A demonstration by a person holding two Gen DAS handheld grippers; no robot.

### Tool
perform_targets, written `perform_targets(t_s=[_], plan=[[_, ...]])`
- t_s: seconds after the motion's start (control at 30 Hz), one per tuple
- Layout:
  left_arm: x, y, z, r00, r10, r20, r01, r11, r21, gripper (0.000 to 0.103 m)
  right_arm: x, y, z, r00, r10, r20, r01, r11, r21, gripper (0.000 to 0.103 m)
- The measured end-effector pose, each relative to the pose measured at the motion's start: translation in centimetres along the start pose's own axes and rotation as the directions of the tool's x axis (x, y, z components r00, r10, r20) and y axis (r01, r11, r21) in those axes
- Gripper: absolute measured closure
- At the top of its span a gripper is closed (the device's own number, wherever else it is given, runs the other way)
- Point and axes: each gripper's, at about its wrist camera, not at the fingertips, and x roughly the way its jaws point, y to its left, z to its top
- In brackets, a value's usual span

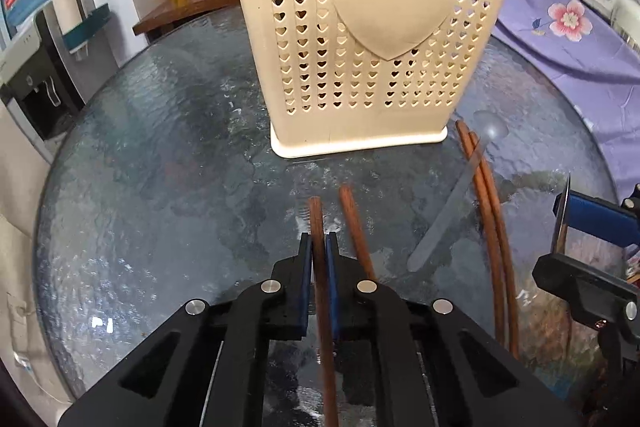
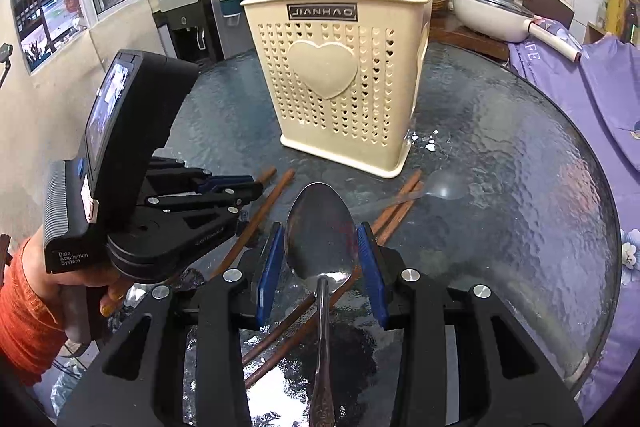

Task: Organize utensils
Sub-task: 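Carry the chopstick and spoon over the holder and drop both in with both tools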

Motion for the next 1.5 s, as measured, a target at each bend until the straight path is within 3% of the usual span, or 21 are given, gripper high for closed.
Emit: perform_targets(t_s=[0.23, 0.33, 0.53, 0.7, 1.13, 1.3, 1.5], plan=[[-2.8, 0.6, 0.9, 0.995, -0.032, 0.094, 0.034, 0.999, -0.025, 0.096, -0.7, -0.5, 0.1, 0.999, -0.003, 0.037, 0.002, 1.000, 0.013, 0.065], [-4.8, 0.7, 1.4, 0.987, -0.077, 0.141, 0.084, 0.996, -0.042, 0.096, -1.7, -0.6, 0.5, 0.997, 0.001, 0.081, -0.002, 1.000, 0.010, 0.065], [-11.5, 1.0, 2.6, 0.947, -0.112, 0.302, 0.125, 0.992, -0.025, 0.096, -4.6, -0.6, 2.3, 0.983, 0.030, 0.179, -0.032, 0.999, 0.006, 0.065], [-15.7, 1.4, 3.2, 0.912, -0.131, 0.389, 0.146, 0.989, -0.009, 0.096, -7.2, -0.3, 3.7, 0.971, 0.063, 0.231, -0.063, 0.998, -0.006, 0.065], [-18.8, 2.3, 5.4, 0.877, -0.160, 0.452, 0.172, 0.985, 0.015, 0.096, -8.3, 0.2, 6.8, 0.966, 0.101, 0.239, -0.097, 0.995, -0.030, 0.065], [-21.0, 3.0, 8.5, 0.859, -0.183, 0.479, 0.194, 0.981, 0.026, 0.096, -9.3, -0.6, 9.2, 0.959, 0.107, 0.263, -0.106, 0.994, -0.019, 0.065], [-24.8, 3.2, 13.4, 0.823, -0.214, 0.527, 0.224, 0.973, 0.045, 0.096, -12.2, -1.6, 14.6, 0.934, 0.113, 0.338, -0.112, 0.993, -0.021, 0.065]])
